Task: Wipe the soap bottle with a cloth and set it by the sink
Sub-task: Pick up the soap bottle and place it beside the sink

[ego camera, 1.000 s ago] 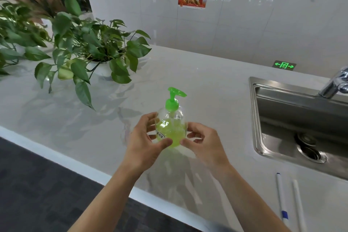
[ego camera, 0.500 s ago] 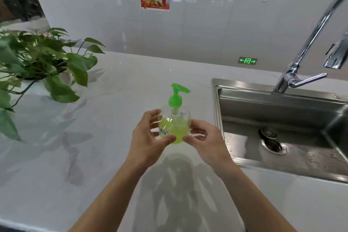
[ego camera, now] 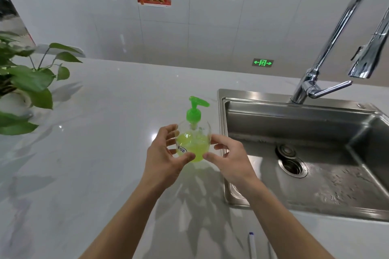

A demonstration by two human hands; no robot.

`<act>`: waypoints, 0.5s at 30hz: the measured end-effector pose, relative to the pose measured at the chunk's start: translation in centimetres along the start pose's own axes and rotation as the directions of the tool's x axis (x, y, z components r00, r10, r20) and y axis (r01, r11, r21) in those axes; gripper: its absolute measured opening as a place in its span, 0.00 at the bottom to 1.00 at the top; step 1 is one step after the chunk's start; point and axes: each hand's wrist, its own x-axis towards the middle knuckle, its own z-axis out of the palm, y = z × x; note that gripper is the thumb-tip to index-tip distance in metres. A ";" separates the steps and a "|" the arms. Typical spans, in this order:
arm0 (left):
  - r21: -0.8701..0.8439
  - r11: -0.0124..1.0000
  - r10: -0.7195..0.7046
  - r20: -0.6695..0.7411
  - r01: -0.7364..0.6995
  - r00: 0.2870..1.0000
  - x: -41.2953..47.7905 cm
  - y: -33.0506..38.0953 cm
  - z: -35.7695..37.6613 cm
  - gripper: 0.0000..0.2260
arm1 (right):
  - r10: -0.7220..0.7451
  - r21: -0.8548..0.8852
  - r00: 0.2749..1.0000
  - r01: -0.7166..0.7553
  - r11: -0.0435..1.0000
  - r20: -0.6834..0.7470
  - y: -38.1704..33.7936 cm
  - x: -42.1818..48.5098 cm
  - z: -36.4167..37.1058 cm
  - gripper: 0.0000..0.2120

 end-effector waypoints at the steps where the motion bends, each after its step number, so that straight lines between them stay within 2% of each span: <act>1: 0.002 1.000 -0.004 -0.001 0.004 1.000 0.3 -0.1 0.3 0.36 | 0.001 -0.006 1.000 -0.001 1.000 0.004 0.2 0.4 -0.1 0.18; 15: 0.014 0.997 -0.073 0.012 0.073 0.997 2.9 -1.6 3.5 0.35 | 0.073 -0.015 0.997 -0.073 0.997 0.028 3.1 3.6 -1.0 0.19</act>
